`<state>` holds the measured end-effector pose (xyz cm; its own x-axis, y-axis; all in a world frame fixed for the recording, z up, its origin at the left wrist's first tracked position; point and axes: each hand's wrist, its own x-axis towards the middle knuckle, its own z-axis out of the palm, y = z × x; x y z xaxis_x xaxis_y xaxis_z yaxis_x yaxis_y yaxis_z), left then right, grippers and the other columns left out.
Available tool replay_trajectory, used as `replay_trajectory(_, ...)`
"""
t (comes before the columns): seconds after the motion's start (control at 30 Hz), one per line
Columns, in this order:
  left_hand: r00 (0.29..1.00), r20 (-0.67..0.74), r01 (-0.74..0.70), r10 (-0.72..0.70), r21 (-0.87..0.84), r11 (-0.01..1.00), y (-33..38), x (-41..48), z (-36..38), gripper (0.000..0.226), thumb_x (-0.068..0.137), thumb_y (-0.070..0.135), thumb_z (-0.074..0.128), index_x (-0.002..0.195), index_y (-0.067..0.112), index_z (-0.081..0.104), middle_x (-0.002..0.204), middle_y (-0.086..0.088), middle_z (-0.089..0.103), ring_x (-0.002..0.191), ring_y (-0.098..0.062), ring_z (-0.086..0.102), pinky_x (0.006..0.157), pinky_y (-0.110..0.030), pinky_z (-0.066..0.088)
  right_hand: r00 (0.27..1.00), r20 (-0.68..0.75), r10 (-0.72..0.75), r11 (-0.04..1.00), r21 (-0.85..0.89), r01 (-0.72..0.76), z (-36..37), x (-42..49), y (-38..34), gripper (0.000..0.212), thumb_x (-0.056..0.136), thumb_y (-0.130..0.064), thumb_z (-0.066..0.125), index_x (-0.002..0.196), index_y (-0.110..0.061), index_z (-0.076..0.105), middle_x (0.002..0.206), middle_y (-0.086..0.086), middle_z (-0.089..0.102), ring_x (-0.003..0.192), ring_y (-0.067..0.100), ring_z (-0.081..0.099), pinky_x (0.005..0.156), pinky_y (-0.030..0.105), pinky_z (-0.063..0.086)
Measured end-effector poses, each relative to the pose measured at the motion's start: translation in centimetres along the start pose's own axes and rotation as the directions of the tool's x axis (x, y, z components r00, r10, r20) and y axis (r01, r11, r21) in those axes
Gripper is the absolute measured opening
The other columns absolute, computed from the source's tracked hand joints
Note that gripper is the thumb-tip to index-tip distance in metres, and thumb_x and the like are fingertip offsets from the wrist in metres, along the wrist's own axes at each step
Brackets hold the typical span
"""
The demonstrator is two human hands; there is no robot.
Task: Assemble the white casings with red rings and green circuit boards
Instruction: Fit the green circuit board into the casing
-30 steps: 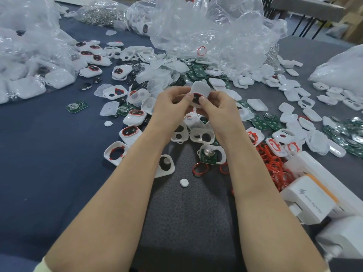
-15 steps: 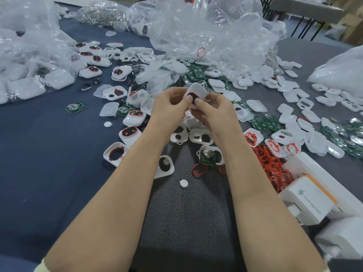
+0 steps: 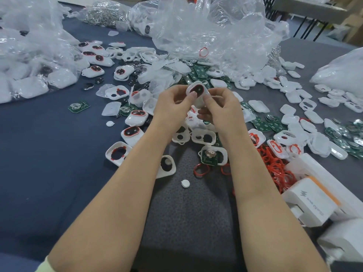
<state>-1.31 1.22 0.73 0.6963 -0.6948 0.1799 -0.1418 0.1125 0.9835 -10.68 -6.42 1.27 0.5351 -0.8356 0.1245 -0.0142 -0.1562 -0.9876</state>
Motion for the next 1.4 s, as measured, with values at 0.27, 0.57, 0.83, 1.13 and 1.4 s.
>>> replay_trajectory(0.27,0.996,-0.033,-0.074,0.079,0.138,0.988,0.03,0.23,0.14,0.011,0.095,0.017,0.059,0.102,0.009,0.061,0.079,0.007,0.059,0.068,0.001,0.052,0.066,-0.012,0.043,0.999,0.041,-0.005,1.0,0.019,0.004,0.22,0.08,0.04,0.01,0.095,-0.012,0.056,0.102,-0.006,0.054,0.085,0.006,0.064,0.058,0.005,0.064,0.055,0.018,0.051)
replay_trajectory(0.57,0.993,-0.008,-0.113,0.118,0.224,0.968,0.1,0.22,-0.17,0.012,0.094,0.016,0.059,0.104,0.01,0.063,0.091,0.001,0.064,0.084,-0.014,0.06,0.08,-0.028,0.05,0.995,0.045,-0.084,0.974,-0.209,0.092,0.24,-0.07,-0.09,0.012,0.094,-0.019,0.057,0.104,-0.018,0.063,0.093,0.001,0.068,0.073,0.004,0.06,0.071,0.028,0.051)
replay_trajectory(0.83,0.992,0.027,-0.123,0.121,0.141,0.982,-0.08,0.18,0.13,0.024,0.092,0.011,0.061,0.116,0.009,0.062,0.103,-0.005,0.068,0.095,-0.014,0.064,0.083,-0.022,0.052,0.991,0.024,-0.134,0.976,-0.172,0.136,0.0,-0.13,-0.19,0.007,0.094,-0.018,0.058,0.095,-0.024,0.061,0.095,-0.001,0.067,0.097,0.023,0.063,0.09,0.045,0.05)
replay_trajectory(1.13,0.991,0.013,-0.131,0.131,0.061,0.989,-0.08,0.11,0.12,0.009,0.092,0.01,0.062,0.099,0.016,0.062,0.097,-0.001,0.068,0.091,-0.013,0.065,0.081,-0.02,0.053,0.995,0.038,-0.097,0.993,-0.056,0.099,-0.12,0.21,0.25,0.01,0.094,-0.02,0.057,0.092,-0.028,0.062,0.088,-0.005,0.065,0.074,0.004,0.054,0.067,0.023,0.041)
replay_trajectory(1.4,0.992,-0.008,-0.123,0.124,0.115,0.986,0.13,-0.09,0.19,0.007,0.093,0.015,0.061,0.099,0.017,0.058,0.091,0.006,0.064,0.085,-0.007,0.061,0.078,-0.016,0.051,0.997,0.048,-0.053,0.999,0.009,0.053,-0.03,0.15,0.21,0.008,0.095,-0.017,0.057,0.098,-0.02,0.064,0.079,-0.008,0.062,0.059,-0.004,0.05,0.06,0.016,0.039)
